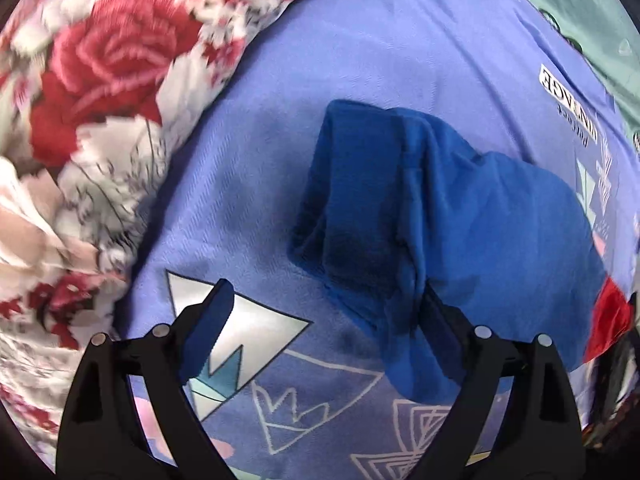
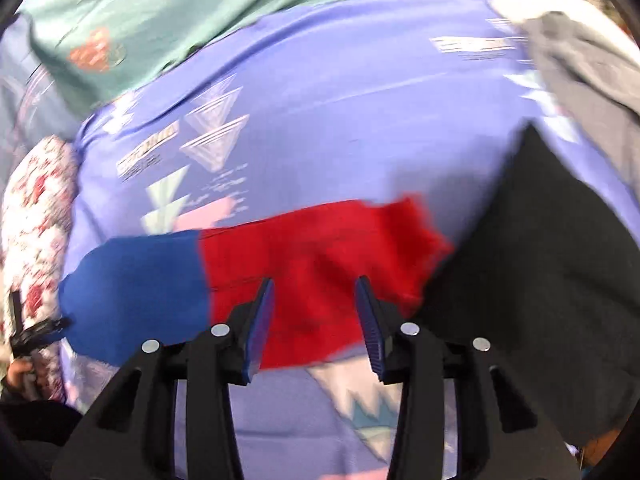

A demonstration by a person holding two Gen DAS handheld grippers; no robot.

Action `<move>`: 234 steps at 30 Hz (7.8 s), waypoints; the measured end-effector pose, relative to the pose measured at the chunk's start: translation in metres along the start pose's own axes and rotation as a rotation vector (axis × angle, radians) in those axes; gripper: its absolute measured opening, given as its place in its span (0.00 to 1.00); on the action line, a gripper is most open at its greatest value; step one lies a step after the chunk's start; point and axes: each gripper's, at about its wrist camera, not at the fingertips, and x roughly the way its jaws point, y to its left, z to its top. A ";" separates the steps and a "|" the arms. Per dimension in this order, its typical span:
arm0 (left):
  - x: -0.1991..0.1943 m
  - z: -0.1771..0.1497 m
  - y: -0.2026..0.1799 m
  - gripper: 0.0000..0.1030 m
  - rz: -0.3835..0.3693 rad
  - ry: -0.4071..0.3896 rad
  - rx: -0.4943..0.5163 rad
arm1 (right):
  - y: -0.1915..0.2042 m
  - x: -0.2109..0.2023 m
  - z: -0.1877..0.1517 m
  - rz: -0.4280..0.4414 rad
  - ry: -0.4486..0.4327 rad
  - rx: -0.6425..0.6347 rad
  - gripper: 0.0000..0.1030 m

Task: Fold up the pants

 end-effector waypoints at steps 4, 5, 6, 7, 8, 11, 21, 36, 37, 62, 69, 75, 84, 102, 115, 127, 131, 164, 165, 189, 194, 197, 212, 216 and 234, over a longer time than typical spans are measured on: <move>0.002 0.000 -0.002 0.89 -0.010 -0.003 -0.008 | 0.006 0.074 0.005 -0.130 0.196 0.053 0.38; 0.001 -0.003 0.002 0.88 -0.011 -0.002 -0.007 | 0.019 0.070 0.013 -0.108 0.175 0.040 0.38; -0.002 -0.003 0.003 0.88 -0.025 -0.008 -0.007 | 0.039 0.062 0.023 -0.031 0.138 0.010 0.38; -0.006 -0.005 0.002 0.87 -0.037 -0.015 -0.010 | 0.058 0.055 0.031 0.016 0.105 -0.033 0.38; -0.010 -0.005 0.003 0.87 -0.049 -0.023 -0.014 | 0.079 0.050 0.040 0.048 0.078 -0.083 0.38; -0.016 -0.005 0.002 0.87 -0.063 -0.046 -0.015 | 0.147 0.063 0.066 0.149 0.061 -0.221 0.38; 0.000 -0.014 0.020 0.89 -0.056 -0.017 -0.071 | 0.323 0.188 0.082 0.242 0.232 -0.499 0.25; 0.014 -0.022 0.026 0.92 -0.061 0.009 -0.089 | 0.300 0.167 0.030 0.255 0.278 -0.609 0.20; 0.014 -0.022 0.026 0.92 -0.059 0.009 -0.084 | 0.299 0.166 0.029 0.252 0.275 -0.618 0.21; 0.023 0.009 -0.003 0.92 -0.028 -0.002 -0.068 | 0.314 0.188 0.046 0.170 0.098 -0.720 0.05; 0.004 0.016 -0.009 0.91 -0.048 -0.034 -0.080 | 0.273 0.158 0.061 0.222 0.091 -0.488 0.32; 0.011 0.032 -0.015 0.92 0.002 -0.047 -0.068 | 0.281 0.173 0.029 0.217 0.158 -0.581 0.32; 0.000 0.044 -0.033 0.91 0.022 -0.079 -0.015 | 0.196 0.106 0.048 0.207 0.016 -0.313 0.35; -0.017 0.040 -0.053 0.92 0.073 -0.094 0.075 | -0.063 -0.029 -0.017 0.111 -0.162 0.223 0.73; -0.018 0.007 -0.086 0.93 -0.052 -0.050 0.146 | -0.089 0.016 -0.054 0.169 -0.043 0.365 0.74; 0.037 0.003 -0.066 0.94 0.029 0.033 0.056 | -0.067 0.045 -0.032 0.121 -0.082 0.397 0.09; 0.031 0.004 -0.061 0.92 -0.005 0.033 0.038 | -0.045 0.006 -0.021 0.199 -0.133 0.336 0.09; -0.015 0.004 -0.047 0.92 -0.082 -0.046 0.066 | 0.100 0.059 0.012 0.164 0.014 -0.125 0.05; -0.015 0.004 -0.048 0.92 -0.074 -0.046 0.071 | 0.095 0.068 0.015 0.146 0.017 -0.106 0.05; -0.022 0.007 -0.011 0.93 -0.059 -0.054 -0.025 | 0.156 0.069 -0.037 0.131 0.143 -0.362 0.10; -0.027 0.005 0.006 0.93 -0.093 -0.054 -0.083 | 0.197 0.094 -0.037 0.216 0.189 -0.392 0.10; -0.022 0.002 0.013 0.93 -0.089 -0.046 -0.102 | 0.215 0.123 -0.050 0.155 0.266 -0.465 0.10; 0.022 0.008 -0.012 0.90 -0.191 0.085 -0.131 | 0.128 0.043 -0.039 0.159 0.090 -0.162 0.64; 0.036 0.011 -0.017 0.89 -0.201 0.112 -0.141 | 0.108 0.038 -0.042 0.163 0.077 -0.087 0.65; -0.110 -0.008 -0.190 0.26 -0.226 -0.261 0.522 | 0.086 0.030 -0.031 0.224 0.005 -0.043 0.65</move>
